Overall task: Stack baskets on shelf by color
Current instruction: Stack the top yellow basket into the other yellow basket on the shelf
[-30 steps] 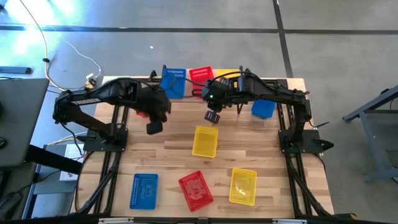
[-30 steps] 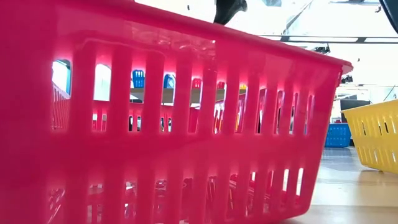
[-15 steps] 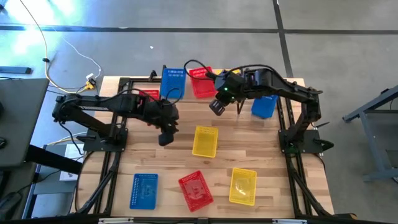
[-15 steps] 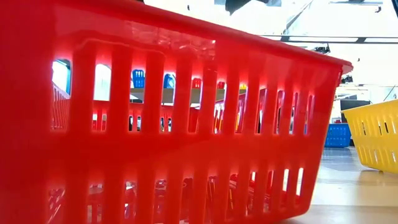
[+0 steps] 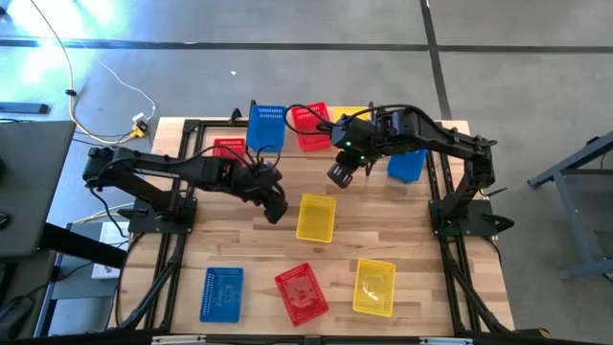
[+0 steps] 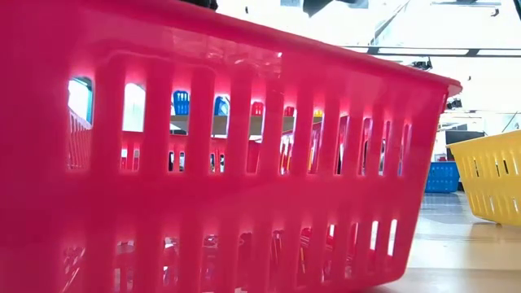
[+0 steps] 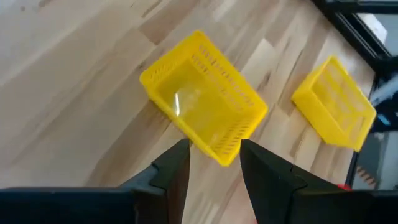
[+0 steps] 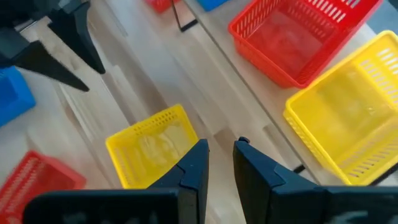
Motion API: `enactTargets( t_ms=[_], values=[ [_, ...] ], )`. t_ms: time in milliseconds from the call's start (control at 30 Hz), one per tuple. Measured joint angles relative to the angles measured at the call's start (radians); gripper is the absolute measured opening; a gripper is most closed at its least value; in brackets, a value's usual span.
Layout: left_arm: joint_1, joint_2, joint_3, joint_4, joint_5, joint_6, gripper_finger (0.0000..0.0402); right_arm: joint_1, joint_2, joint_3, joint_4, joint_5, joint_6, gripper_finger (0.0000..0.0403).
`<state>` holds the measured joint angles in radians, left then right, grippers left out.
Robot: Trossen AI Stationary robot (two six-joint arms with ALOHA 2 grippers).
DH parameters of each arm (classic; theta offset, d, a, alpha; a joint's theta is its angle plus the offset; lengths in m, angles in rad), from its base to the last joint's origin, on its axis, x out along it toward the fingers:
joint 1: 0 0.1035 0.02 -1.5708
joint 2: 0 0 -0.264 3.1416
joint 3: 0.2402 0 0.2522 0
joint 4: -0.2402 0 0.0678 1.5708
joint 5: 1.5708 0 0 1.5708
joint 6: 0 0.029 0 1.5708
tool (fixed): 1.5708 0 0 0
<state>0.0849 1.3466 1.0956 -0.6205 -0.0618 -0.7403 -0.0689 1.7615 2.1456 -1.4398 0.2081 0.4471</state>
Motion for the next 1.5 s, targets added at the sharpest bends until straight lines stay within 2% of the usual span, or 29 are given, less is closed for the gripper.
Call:
enactTargets(
  t_ms=[100,233,533,1000,1333,1500],
  values=[
    [0.000,0.004,-0.032,0.067,-0.041,-0.050,0.0131,0.000,0.000,0.000,-0.003,0.000,-0.027,0.0061],
    [0.000,0.037,-0.039,0.060,-0.093,-0.121,0.0131,0.000,0.000,0.000,-0.004,-0.005,-0.053,0.0061],
    [-0.001,0.173,-0.038,0.134,-0.104,-0.173,0.0131,0.000,0.000,-0.001,-0.009,-0.018,-0.090,0.0061],
    [0.000,0.362,-0.038,0.231,-0.019,-0.243,0.0131,0.000,0.000,-0.001,-0.008,-0.018,-0.115,0.0061],
    [-0.001,0.449,-0.038,0.285,0.025,-0.255,0.0130,0.000,0.000,-0.002,-0.008,-0.017,-0.115,0.0061],
    [-0.001,0.458,-0.038,0.288,0.023,-0.252,0.0100,0.000,0.000,-0.002,-0.008,-0.017,-0.114,0.0061]
  ],
)
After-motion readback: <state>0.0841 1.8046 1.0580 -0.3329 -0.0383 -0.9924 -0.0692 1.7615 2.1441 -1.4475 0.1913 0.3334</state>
